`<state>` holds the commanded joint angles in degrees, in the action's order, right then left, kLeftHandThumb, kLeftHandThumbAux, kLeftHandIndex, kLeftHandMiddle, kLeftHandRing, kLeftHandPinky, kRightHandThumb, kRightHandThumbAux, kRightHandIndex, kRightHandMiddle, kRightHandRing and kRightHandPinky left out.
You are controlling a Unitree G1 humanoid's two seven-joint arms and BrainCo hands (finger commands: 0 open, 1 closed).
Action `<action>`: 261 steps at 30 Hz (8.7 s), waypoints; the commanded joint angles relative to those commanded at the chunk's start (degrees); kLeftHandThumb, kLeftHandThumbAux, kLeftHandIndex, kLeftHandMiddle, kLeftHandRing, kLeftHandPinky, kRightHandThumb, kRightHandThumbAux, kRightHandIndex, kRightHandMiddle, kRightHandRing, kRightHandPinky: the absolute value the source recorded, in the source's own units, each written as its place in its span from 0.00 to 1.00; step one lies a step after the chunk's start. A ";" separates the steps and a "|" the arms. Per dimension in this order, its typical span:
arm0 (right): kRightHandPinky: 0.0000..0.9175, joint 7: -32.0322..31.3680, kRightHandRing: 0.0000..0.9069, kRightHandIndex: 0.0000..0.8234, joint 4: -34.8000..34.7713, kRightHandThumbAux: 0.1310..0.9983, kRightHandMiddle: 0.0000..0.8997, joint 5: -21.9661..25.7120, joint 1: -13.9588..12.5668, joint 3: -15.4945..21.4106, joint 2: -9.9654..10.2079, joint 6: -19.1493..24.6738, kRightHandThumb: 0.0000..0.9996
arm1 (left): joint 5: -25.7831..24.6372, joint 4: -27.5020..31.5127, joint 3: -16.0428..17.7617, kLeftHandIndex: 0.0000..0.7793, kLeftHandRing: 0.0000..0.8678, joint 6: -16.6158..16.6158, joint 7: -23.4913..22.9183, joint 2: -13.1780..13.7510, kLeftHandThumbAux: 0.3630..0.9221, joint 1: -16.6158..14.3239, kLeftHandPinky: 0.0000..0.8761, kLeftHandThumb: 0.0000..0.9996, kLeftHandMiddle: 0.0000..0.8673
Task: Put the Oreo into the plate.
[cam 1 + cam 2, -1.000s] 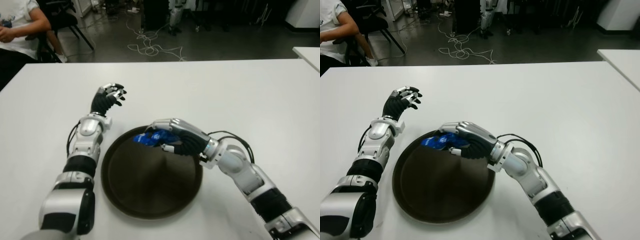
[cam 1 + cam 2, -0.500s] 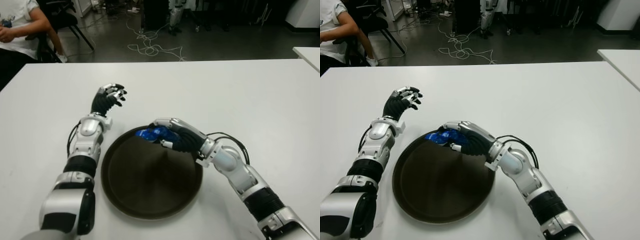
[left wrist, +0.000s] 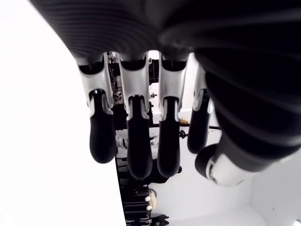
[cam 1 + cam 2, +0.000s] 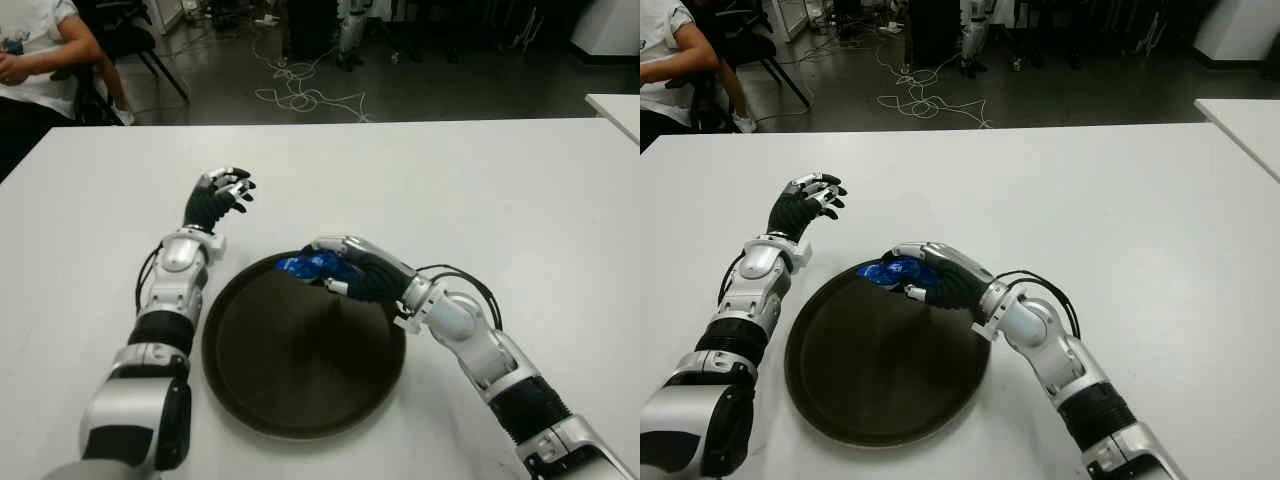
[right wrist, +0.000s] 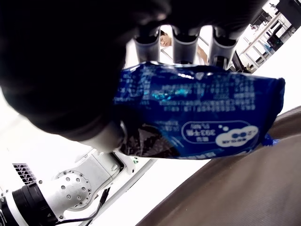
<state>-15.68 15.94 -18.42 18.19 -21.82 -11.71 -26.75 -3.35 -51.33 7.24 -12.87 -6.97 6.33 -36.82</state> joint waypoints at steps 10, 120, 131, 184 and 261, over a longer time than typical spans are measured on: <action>0.73 -0.03 0.72 0.52 -0.83 0.69 0.73 -2.66 0.44 -0.37 -1.13 -0.03 0.69 | 0.03 0.09 0.05 0.54 0.57 -0.07 0.19 -0.09 0.55 0.16 0.62 0.83 0.53; 0.01 -9.70 0.00 0.00 9.46 0.27 0.00 1.47 2.74 -2.31 -0.01 0.58 0.00 | 0.48 1.38 -0.53 0.54 0.58 1.83 1.11 -0.32 0.55 -0.06 0.63 0.83 0.54; 0.01 -8.67 0.00 0.00 9.30 0.22 0.00 0.58 2.64 -2.26 -0.09 1.23 0.00 | 0.61 1.32 -0.71 0.54 0.57 1.49 1.28 -0.33 0.55 0.02 0.62 0.83 0.54; 0.39 9.71 0.34 0.20 58.69 0.60 0.29 21.91 30.38 34.20 -5.54 12.05 0.13 | -0.52 -2.55 0.56 0.54 0.58 -0.71 -1.56 0.50 0.55 -0.94 0.63 0.83 0.54; 0.51 10.52 0.46 0.25 57.96 0.71 0.38 16.77 30.06 31.00 -4.41 9.72 0.03 | -0.43 -4.26 0.58 0.54 0.59 -2.03 -1.80 1.14 0.55 -1.62 0.64 0.83 0.54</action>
<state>-5.16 73.90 -1.66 48.26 9.19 -16.12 -17.03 -3.78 -55.59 7.82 -14.90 -8.77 7.46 -38.44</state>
